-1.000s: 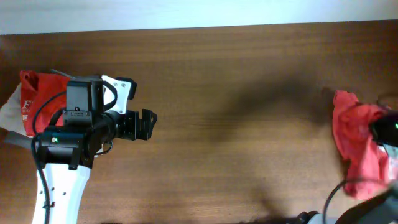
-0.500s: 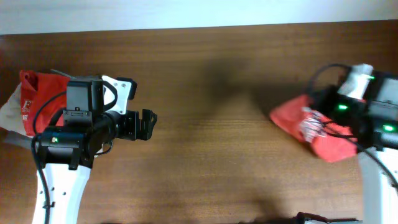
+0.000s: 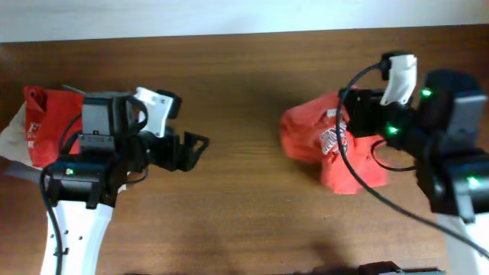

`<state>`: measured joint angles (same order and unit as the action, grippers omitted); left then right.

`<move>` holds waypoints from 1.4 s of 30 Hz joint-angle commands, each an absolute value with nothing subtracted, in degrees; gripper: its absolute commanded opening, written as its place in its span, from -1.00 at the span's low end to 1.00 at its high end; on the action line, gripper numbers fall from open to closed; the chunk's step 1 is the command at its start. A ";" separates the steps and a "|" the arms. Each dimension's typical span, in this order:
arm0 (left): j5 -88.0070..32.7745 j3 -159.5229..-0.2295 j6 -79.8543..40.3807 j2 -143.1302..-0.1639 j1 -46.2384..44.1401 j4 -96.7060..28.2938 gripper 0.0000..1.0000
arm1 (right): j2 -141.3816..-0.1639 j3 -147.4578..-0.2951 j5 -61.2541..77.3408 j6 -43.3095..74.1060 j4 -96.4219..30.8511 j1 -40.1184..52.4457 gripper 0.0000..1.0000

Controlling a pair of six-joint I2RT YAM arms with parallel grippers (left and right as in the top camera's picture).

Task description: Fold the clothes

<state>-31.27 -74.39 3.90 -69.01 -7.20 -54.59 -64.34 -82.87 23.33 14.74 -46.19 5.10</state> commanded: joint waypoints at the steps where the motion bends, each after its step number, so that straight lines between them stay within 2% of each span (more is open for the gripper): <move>1: -38.46 -75.16 7.40 -69.17 -10.04 -52.38 0.82 | -62.43 -88.36 29.26 13.93 -46.30 6.70 -0.92; 3: -38.48 -75.16 8.69 -69.38 -12.60 -49.78 0.98 | -61.93 -90.02 29.39 13.93 -46.98 7.66 -0.92; 9: -37.74 -75.16 16.95 -70.81 -23.05 -43.07 0.98 | -60.40 -91.44 29.85 14.02 -47.35 9.58 -0.92; 15: -21.69 -75.16 17.96 -73.54 -29.91 -40.71 0.98 | -58.02 -91.46 29.85 13.98 -48.34 10.22 -0.92; 19: -21.21 -75.16 20.29 -74.98 -31.94 -37.26 0.99 | -55.88 -91.46 29.85 13.96 -49.52 10.22 -0.92; 20: -21.21 -75.16 20.29 -75.40 -32.49 -36.45 0.93 | -55.33 -91.46 29.85 13.96 -49.54 10.22 -0.92; 22: -21.28 -75.16 20.27 -76.34 -33.50 -35.75 0.34 | -54.35 -91.46 29.82 13.96 -49.50 10.22 -0.92; 23: -22.02 -75.16 20.25 -76.82 -34.02 -35.75 0.14 | -53.91 -91.46 29.82 13.96 -49.50 10.22 -0.92; 27: -27.57 -75.16 20.25 -78.30 -36.67 -35.81 -0.12 | -52.56 -91.46 29.74 13.93 -49.50 10.22 -0.92; 29: -27.16 -75.16 20.25 -78.54 -37.91 -35.99 -0.78 | -52.47 -91.46 28.16 13.93 -49.74 10.13 -0.92; 30: -27.09 -75.16 20.25 -78.52 -38.26 -35.99 -0.99 | -52.47 -91.46 26.37 13.93 -50.13 10.11 -0.92; 39: -22.79 -81.97 14.74 -76.58 -38.65 -41.28 -0.99 | -52.60 -91.46 -9.10 14.92 -58.06 9.96 -0.92; 42: -26.65 -87.90 9.17 -76.58 -39.70 -44.40 -0.99 | -52.73 -91.59 -12.67 15.46 -59.44 8.08 -0.89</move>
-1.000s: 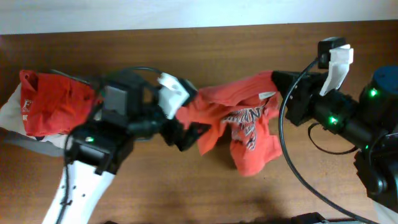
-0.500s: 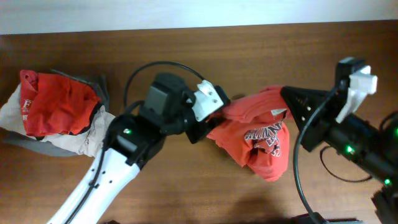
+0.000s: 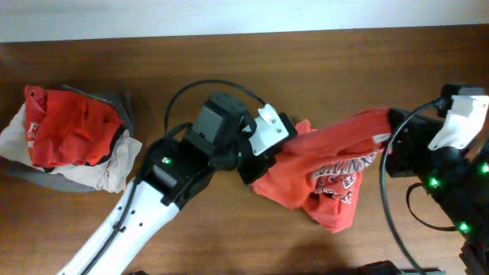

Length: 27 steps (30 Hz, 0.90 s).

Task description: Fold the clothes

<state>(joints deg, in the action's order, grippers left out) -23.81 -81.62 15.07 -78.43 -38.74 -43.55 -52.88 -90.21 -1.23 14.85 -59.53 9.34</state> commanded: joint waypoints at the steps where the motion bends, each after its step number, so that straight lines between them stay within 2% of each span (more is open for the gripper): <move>1: -27.55 -89.80 8.25 -76.58 -40.51 -44.93 -0.99 | -52.90 -91.59 -13.80 15.49 -59.68 6.94 -0.89; 5: -26.15 -95.66 6.55 -76.60 -45.52 -45.15 -0.99 | -55.07 -91.94 -14.90 16.99 -61.34 0.47 -0.88; 9: -16.49 -98.17 4.51 -77.28 -53.25 -43.53 -0.99 | -60.10 -95.20 -13.26 19.14 -65.89 -9.98 -0.89; 13: -8.88 -98.74 4.29 -78.43 -56.97 -43.24 -0.99 | -65.89 -102.26 -2.09 17.10 -71.42 -17.98 -0.92; 16: -6.00 -99.13 4.38 -78.91 -57.28 -42.87 -0.99 | -68.51 -105.14 7.31 14.61 -73.69 -19.35 -0.92; 17: -4.40 -99.42 4.80 -78.98 -57.21 -42.89 -1.00 | -68.95 -105.19 10.98 12.69 -74.22 -19.35 -0.89; 20: 3.09 -100.29 6.48 -78.96 -57.21 -42.92 -0.99 | -70.76 -105.12 18.72 9.50 -77.45 -19.35 -0.63; 27: 21.28 -103.59 13.21 -78.96 -57.21 -42.96 -0.99 | -77.45 -101.60 29.10 4.45 -85.23 -19.33 -0.12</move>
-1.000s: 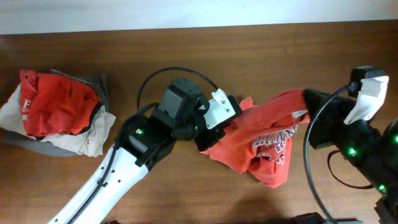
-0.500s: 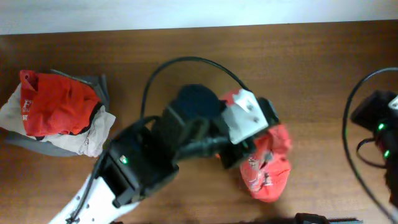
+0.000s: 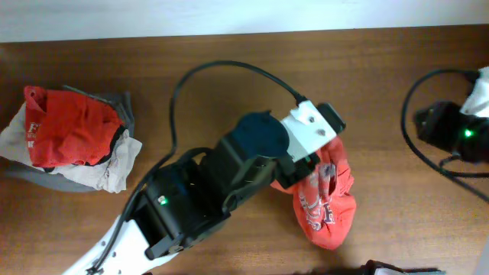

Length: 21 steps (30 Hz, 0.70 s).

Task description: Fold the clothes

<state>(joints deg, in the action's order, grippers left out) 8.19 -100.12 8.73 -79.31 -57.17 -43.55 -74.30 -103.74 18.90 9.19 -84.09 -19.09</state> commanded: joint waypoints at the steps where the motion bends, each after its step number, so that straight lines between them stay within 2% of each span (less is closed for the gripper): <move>1: 22.74 -103.98 14.11 -78.96 -57.21 -42.87 -0.99 | -78.30 -100.49 31.64 3.07 -85.54 -19.07 0.00; 2: 24.21 -104.20 15.20 -78.96 -57.21 -42.57 -1.00 | -79.07 -99.29 33.63 2.04 -85.69 -18.68 0.13; 7: 32.58 -104.20 18.76 -78.96 -57.21 -40.16 -1.00 | -81.08 -92.20 35.75 1.72 -83.09 -14.96 0.30; 15: 33.06 -104.20 19.86 -78.96 -55.64 -39.22 -1.00 | -81.12 -78.46 44.73 3.64 -71.59 -6.96 0.38; 21: 35.83 -104.20 21.34 -78.96 -53.87 -38.26 -0.99 | -80.99 -70.17 47.40 -11.38 -61.84 0.84 0.38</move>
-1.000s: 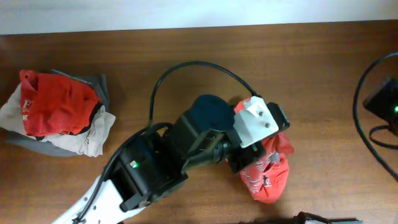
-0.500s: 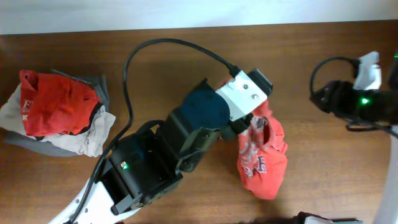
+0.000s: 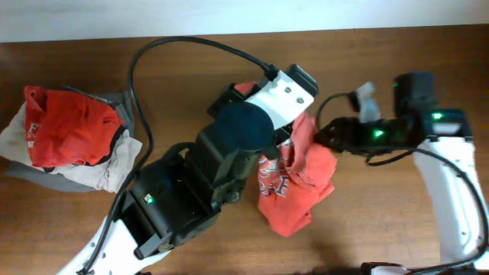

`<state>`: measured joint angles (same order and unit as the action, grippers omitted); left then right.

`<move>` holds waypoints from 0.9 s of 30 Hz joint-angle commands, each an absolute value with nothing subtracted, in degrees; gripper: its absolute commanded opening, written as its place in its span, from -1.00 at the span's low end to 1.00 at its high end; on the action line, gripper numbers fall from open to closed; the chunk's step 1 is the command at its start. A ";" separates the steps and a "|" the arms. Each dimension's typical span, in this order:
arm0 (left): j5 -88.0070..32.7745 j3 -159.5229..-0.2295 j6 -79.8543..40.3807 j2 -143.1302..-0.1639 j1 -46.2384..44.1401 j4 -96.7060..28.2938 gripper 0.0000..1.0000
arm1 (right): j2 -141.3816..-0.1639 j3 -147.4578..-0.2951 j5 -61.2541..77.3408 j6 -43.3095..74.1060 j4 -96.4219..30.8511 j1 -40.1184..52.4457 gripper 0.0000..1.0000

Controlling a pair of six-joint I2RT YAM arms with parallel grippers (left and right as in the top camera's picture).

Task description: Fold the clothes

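Observation:
A red T-shirt with white lettering hangs bunched over the middle of the table, lifted by my left arm, which rises toward the overhead camera. My left gripper sits at the shirt's top with red cloth showing at it; it appears shut on the shirt, though the wrist hides its fingers. From the right, my right gripper reaches the shirt's right edge at mid height. Whether it has hold of the cloth does not show.
At the far left lies a pile of clothes, a red garment on top of white and grey ones. The brown wooden table extends behind and to the right. A black cable loops from the left arm over the back left.
The left gripper has moved up and back with the shirt, which now hangs longer. The right gripper, then away at the right edge, is now at the shirt's right side.
The shirt lay crumpled at the right by the right gripper, the left arm idle near the pile. Then both grippers stretched it across the middle. Then only the left held it, the right withdrawn. Now the left holds it and the right is back at it.

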<state>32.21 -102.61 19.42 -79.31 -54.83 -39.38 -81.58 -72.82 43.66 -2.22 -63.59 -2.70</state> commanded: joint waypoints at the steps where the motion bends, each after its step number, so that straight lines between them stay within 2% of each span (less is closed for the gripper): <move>1: 36.56 -104.20 21.76 -78.96 -53.65 -37.87 -0.99 | -80.93 -69.28 47.42 -13.41 -60.49 2.39 0.39; 4: 36.93 -104.20 22.63 -78.96 -52.97 -37.15 -0.99 | -80.73 -68.20 46.89 -15.94 -57.45 6.52 0.40; 15: 40.75 -104.20 23.22 -78.98 -49.67 -33.71 -0.99 | -76.90 -68.20 29.08 -15.11 -49.25 23.94 0.41; 21: 42.92 -104.22 24.27 -78.98 -48.77 -29.80 -0.99 | -76.20 -68.20 15.44 -8.29 -45.69 34.02 0.42; 27: 44.01 -104.60 25.08 -78.96 -48.80 -28.45 -0.99 | -76.49 -68.14 -1.06 5.19 -39.31 40.42 0.42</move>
<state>41.89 -102.65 23.64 -79.31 -49.04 -29.74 -77.17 -68.27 11.14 -3.81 -40.66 38.89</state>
